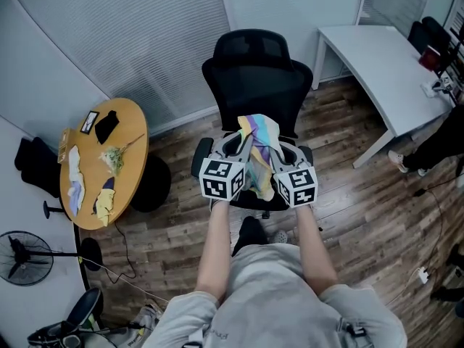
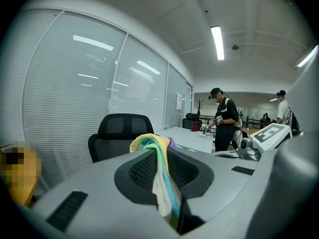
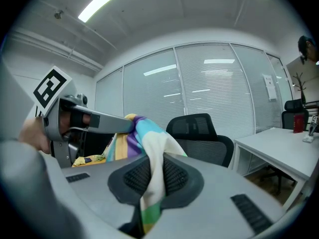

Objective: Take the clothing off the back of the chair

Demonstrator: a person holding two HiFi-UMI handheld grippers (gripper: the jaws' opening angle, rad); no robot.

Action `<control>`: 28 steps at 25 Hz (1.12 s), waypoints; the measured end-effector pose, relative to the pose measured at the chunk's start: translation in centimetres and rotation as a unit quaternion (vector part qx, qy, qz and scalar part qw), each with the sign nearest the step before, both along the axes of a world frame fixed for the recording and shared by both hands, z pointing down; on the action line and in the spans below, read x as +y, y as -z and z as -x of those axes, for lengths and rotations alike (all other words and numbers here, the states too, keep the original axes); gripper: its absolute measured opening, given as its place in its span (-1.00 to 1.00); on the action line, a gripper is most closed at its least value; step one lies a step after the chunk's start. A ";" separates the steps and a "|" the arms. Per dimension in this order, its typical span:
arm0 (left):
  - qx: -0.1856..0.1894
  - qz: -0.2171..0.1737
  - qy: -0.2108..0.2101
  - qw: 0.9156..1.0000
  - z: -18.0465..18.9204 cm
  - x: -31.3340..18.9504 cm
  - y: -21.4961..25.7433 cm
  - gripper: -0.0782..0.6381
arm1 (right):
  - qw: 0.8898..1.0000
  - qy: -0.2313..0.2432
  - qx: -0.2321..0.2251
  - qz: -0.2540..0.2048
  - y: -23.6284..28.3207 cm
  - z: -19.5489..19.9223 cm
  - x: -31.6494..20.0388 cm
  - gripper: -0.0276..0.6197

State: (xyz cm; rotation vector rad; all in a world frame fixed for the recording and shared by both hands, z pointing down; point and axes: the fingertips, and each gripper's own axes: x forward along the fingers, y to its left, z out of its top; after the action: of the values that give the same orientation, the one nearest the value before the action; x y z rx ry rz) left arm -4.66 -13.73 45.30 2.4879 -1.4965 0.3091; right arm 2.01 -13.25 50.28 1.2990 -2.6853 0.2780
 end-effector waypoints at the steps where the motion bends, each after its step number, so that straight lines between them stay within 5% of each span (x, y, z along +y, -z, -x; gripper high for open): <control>1: -0.001 0.001 -0.001 1.000 -0.1 0.0 0.0 -0.59 | 1.000 -0.001 -0.001 0.001 -0.1 -0.1 0.0 -0.78; 19: -0.007 -0.007 -0.004 1.000 -0.3 -0.6 0.6 -0.58 | 1.000 0.001 -0.011 0.006 0.5 -0.2 -0.5 -0.78; 28: -0.012 -0.005 0.013 1.000 0.7 -0.9 1.1 -0.58 | 0.992 0.123 0.032 0.027 0.8 1.2 -0.4 -0.78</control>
State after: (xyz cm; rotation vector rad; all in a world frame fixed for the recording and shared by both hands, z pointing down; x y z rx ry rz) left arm -5.32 -14.68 44.18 2.4777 -1.5426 0.3281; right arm 0.82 -13.67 49.45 0.9324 -2.7247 0.2721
